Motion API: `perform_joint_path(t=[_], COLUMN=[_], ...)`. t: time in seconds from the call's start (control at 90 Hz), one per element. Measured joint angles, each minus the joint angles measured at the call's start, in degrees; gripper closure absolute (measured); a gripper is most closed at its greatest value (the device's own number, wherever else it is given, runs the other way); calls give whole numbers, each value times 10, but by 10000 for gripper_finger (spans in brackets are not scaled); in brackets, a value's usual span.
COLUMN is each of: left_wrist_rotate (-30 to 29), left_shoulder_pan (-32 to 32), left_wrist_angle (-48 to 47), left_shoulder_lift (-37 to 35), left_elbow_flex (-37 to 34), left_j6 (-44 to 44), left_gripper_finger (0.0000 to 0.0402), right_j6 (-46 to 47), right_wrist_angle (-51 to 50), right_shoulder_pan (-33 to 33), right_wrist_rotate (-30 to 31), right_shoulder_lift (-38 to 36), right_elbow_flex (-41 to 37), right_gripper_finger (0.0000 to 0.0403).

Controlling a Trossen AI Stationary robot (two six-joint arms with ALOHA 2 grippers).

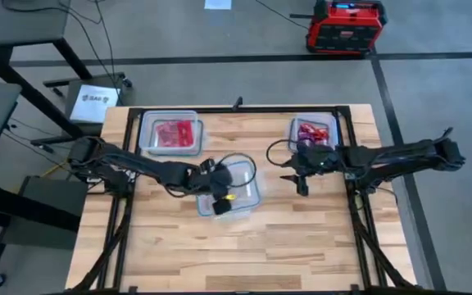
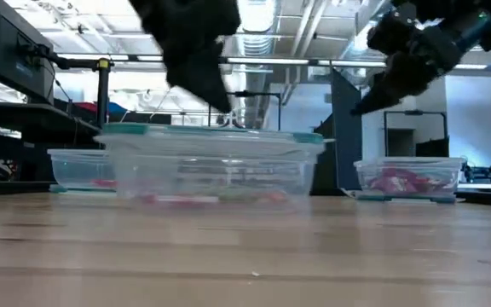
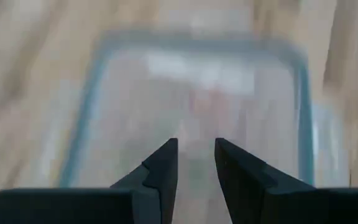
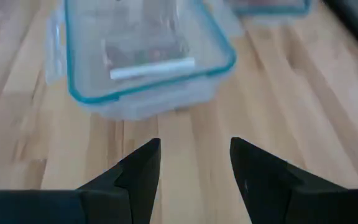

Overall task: Sort candy
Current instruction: Close the center transparent bin

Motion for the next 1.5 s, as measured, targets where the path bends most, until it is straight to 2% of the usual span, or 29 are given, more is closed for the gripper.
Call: perform_joint_path(t=[0.067,0.278,0.467,0.811,1.2,1.5], left_wrist_rotate=[-3,-5,-5,-6,15,24], left_shoulder_pan=[7,22,20,20,22,22], left_wrist_angle=[68,187,275,286,277,310], left_shoulder_lift=[15,93,152,184,184,185], left_elbow_flex=[-9,-30,-30,-29,-30,-31], left_j6=[21,34,46,38,48,65], left_gripper_finger=[309,309,309,309,309,309], right_j6=[-10,-23,-23,-23,-19,-33], right_wrist_angle=[63,197,219,185,300,281], right_shoulder_pan=[4,8,11,21,38,39], right_wrist_rotate=[-1,-2,-4,-2,-28,-52], right_shoulder_lift=[34,150,221,236,309,311], right_elbow_flex=[0,-1,-1,0,-3,16], right_gripper_finger=[223,223,223,224,224,224])
